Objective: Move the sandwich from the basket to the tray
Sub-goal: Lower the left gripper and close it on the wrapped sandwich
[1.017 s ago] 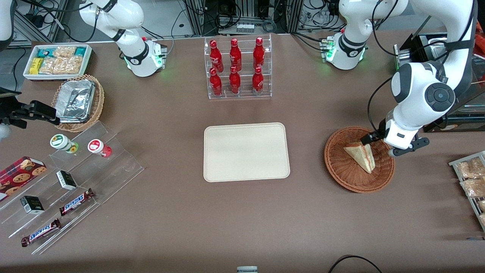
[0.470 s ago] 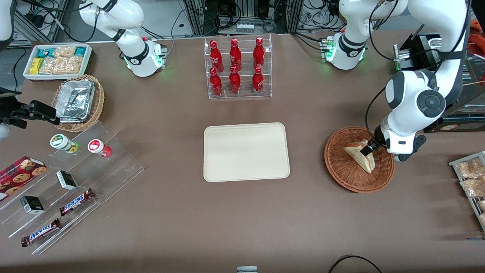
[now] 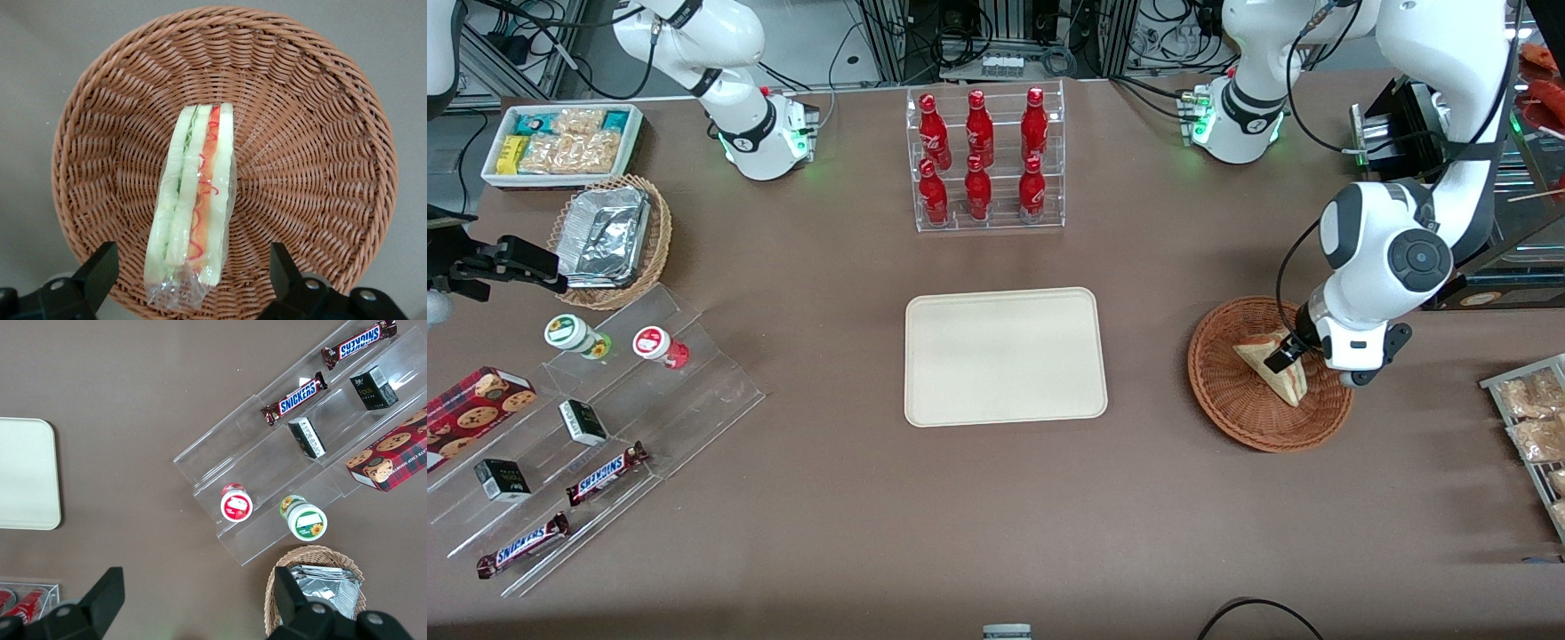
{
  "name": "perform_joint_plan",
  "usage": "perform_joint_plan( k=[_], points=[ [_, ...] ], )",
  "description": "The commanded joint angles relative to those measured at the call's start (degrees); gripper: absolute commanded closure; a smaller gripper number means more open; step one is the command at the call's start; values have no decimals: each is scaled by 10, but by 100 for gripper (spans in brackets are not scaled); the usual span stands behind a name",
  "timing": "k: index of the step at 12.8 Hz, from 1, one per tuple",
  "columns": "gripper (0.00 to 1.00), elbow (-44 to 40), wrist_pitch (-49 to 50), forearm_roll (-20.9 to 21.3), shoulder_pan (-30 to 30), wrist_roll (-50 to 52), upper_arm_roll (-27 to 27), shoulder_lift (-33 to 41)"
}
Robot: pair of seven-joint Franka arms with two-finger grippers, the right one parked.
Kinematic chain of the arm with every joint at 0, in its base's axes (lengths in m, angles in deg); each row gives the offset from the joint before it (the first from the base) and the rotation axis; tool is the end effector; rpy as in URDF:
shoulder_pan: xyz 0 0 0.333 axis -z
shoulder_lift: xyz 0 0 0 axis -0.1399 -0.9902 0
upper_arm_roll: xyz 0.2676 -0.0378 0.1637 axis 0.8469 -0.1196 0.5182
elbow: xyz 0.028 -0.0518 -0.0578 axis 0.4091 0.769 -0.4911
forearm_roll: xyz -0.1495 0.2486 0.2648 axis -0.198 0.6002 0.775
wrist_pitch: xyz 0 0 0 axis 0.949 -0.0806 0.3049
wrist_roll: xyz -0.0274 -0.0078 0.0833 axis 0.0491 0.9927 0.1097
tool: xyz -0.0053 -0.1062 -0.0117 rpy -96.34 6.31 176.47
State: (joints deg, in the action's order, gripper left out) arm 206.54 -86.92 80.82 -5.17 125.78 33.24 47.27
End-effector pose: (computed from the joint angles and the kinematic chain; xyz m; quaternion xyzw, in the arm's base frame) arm 0.5459 -0.0443 0.2885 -0.9335 -0.3577 0.0193 0.0125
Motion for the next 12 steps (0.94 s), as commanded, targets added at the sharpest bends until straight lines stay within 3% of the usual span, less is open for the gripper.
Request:
perform_joint_plan(
  k=[1,4,5,6,7,8,12],
  points=[
    [0,9,-27,8,3,16,0,-16],
    [3,14,-47,7,3,16,-1,-30],
    [23,16,-52,2,3,17,0,-32],
    [63,18,-52,2,3,26,-1,-32],
    [89,21,-51,2,3,28,0,-31],
    [100,23,-46,3,3,28,0,-26],
    [100,15,9,7,3,18,-2,10]
  ],
)
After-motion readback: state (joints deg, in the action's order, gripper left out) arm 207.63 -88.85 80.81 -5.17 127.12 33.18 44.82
